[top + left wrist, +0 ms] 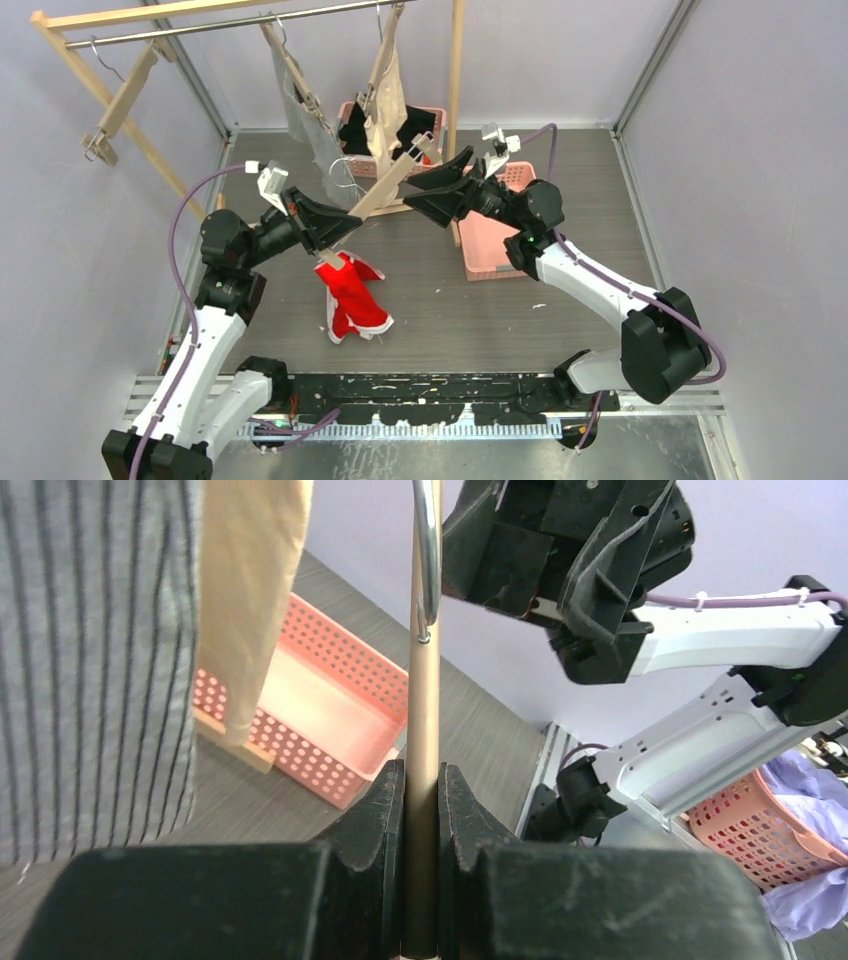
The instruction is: Remove the underwear clipped to the hanger
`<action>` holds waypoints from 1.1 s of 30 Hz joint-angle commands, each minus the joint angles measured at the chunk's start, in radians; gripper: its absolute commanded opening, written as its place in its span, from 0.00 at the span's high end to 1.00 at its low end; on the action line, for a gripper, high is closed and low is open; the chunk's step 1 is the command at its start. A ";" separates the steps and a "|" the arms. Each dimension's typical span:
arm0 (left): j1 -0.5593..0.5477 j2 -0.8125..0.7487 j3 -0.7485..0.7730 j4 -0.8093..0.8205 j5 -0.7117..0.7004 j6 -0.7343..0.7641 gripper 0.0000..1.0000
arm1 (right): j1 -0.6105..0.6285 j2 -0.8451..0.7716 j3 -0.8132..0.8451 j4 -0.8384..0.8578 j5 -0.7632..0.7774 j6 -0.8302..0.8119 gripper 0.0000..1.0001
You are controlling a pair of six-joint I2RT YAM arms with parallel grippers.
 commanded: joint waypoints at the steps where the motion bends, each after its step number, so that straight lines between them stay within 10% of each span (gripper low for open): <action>1: -0.072 0.020 0.015 0.183 -0.070 -0.066 1.00 | 0.040 0.036 0.051 0.148 0.021 0.051 0.33; 18: -0.229 0.095 -0.047 0.376 -0.138 -0.137 1.00 | 0.066 0.042 0.081 0.187 0.093 0.022 0.37; 27: -0.258 0.118 -0.070 0.404 -0.183 -0.133 1.00 | 0.073 0.072 0.128 0.223 0.096 0.058 0.96; 31: -0.258 0.119 -0.065 0.371 -0.187 -0.117 0.96 | 0.075 0.051 0.107 0.186 0.114 0.023 0.99; 33: -0.257 0.115 -0.065 0.340 -0.188 -0.099 0.78 | 0.075 0.036 0.104 0.151 0.124 0.003 0.99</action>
